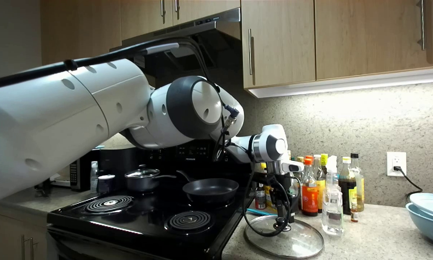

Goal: Pick up the glass lid from the countertop and put it on the black pan on the stove.

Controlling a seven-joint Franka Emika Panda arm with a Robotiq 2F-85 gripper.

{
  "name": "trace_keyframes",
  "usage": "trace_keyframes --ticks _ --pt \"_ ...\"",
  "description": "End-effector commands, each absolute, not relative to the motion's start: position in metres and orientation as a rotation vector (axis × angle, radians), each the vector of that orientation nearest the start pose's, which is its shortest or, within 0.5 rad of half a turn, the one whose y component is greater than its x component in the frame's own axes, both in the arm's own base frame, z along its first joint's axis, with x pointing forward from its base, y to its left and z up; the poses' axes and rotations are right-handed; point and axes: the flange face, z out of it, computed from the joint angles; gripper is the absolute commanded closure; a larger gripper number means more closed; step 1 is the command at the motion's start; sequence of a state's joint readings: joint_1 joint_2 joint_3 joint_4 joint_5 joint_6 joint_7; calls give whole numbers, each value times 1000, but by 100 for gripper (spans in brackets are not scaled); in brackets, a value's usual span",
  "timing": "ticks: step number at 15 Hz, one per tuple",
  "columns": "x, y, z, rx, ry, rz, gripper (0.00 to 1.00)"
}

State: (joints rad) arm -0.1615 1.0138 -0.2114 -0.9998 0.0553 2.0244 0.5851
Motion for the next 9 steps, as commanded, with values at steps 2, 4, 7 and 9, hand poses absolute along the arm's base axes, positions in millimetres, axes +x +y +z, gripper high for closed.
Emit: trace_keyframes --ticks 2,4,7,9 --pt "745 -223 254 -2924 1414 -92 63" --pt "752 -226 248 -2946 1394 -101 41" --pt "746 -225 246 -2952 1376 -31 25" --pt "737 -221 245 -2977 1357 37 18"
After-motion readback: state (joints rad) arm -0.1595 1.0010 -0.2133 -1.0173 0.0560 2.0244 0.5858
